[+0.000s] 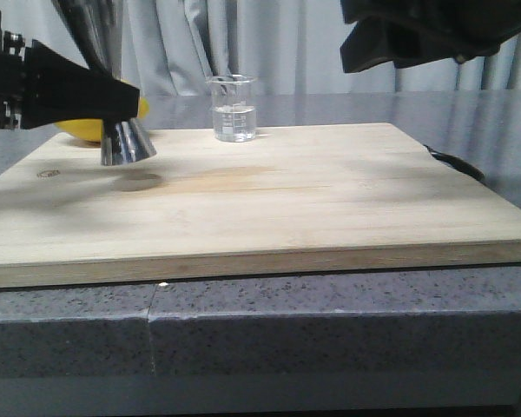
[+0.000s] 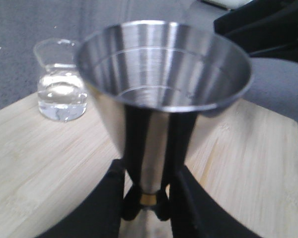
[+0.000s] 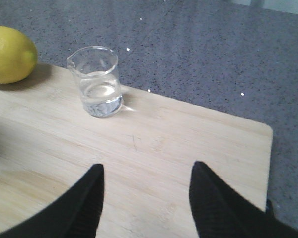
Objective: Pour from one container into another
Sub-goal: 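Move the right gripper to the glass beaker and close around it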
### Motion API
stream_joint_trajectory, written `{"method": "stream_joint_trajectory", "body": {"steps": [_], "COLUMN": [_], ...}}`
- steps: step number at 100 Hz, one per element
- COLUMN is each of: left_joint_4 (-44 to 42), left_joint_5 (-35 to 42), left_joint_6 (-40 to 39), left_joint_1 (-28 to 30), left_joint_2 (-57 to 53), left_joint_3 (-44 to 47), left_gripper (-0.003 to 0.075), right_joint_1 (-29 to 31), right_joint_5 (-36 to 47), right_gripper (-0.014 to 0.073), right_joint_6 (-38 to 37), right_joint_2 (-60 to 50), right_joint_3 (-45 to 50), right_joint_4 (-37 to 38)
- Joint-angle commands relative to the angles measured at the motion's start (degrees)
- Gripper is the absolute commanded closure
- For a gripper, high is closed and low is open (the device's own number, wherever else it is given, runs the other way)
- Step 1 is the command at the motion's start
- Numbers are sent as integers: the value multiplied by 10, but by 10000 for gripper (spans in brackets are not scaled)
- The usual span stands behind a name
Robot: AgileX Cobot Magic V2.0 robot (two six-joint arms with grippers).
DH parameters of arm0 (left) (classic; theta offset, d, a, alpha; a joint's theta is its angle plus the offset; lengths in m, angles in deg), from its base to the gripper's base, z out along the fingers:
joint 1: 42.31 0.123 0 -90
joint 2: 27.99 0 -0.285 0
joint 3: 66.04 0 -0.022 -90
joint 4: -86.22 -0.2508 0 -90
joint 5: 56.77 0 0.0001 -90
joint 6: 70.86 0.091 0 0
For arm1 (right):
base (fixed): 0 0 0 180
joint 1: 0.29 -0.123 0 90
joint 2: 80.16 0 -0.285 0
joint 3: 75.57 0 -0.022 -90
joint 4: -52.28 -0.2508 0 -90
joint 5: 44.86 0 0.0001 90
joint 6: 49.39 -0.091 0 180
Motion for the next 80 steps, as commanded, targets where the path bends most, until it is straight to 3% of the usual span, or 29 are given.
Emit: {"method": "stream_joint_trajectory", "body": {"steps": [1,18,37,57,80], "left_joint_4": [35,-32,-51,-59,-69], "left_joint_5": [-63,-59,-56,-47,-47], "left_joint_6": [-10,-27,-40,-41,-45], "left_joint_1": [1,1,1,1,1], "left_joint_2": [-17,-28,-41,-47,-47], "left_joint_3": [-25,-53,-73,-79,-80], "left_gripper": [740,740,740,740,740], "right_joint_1": [-15,-43,-69,-96,-113], "right_joint_5": [78,138,215,281,339], "right_gripper": [244,244,239,119,109], "right_joint_6": [8,8,8,8,-5], "right_joint_2": [6,44,86,128,163], "right_joint_3": [-19,-19,-19,-20,-21], "right_joint_4": [8,8,8,8,8]}}
